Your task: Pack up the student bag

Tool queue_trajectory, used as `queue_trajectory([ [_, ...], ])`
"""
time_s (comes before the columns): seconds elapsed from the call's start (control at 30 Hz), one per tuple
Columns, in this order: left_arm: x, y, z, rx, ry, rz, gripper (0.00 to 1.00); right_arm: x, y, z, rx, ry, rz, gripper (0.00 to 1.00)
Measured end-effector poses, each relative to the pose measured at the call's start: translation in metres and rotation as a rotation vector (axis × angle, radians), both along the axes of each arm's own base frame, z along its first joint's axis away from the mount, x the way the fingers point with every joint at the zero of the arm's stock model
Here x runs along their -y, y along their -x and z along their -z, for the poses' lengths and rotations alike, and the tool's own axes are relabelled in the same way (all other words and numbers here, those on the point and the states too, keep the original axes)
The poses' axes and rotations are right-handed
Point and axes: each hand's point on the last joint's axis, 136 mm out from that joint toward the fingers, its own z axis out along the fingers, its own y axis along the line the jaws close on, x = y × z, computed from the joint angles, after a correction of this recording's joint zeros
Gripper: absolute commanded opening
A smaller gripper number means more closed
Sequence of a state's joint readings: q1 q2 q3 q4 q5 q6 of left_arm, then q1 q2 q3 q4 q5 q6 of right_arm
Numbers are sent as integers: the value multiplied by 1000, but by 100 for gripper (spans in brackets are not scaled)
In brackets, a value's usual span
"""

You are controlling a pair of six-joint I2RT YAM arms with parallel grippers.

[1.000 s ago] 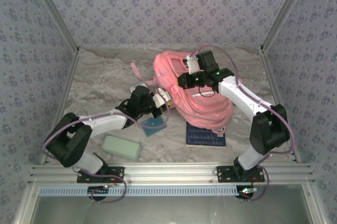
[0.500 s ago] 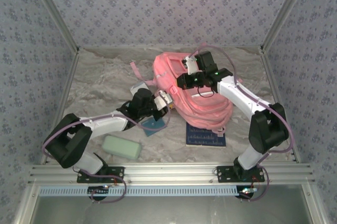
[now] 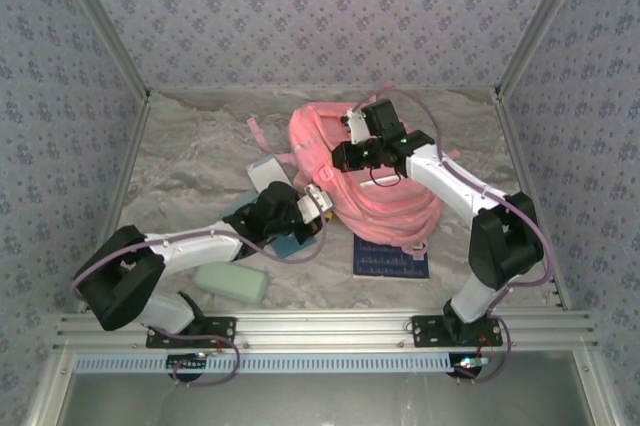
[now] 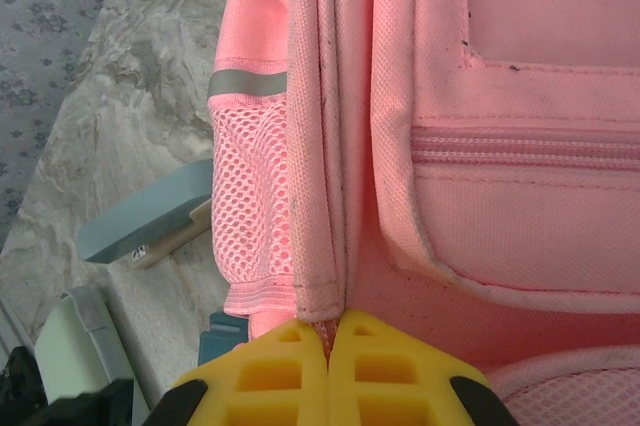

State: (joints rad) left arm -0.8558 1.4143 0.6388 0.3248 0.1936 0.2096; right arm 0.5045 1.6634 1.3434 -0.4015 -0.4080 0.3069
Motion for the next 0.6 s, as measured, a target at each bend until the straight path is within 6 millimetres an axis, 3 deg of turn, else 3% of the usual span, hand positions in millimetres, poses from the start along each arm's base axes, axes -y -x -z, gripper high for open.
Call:
queue_trajectory([
  [0.2,13,18,7,-51,-30,23,0,-13,-5,11,-17,41,24,0],
  [0.6,42,32,11,-193,-60,13,1,-41,-21,25,-26,88,107,0],
])
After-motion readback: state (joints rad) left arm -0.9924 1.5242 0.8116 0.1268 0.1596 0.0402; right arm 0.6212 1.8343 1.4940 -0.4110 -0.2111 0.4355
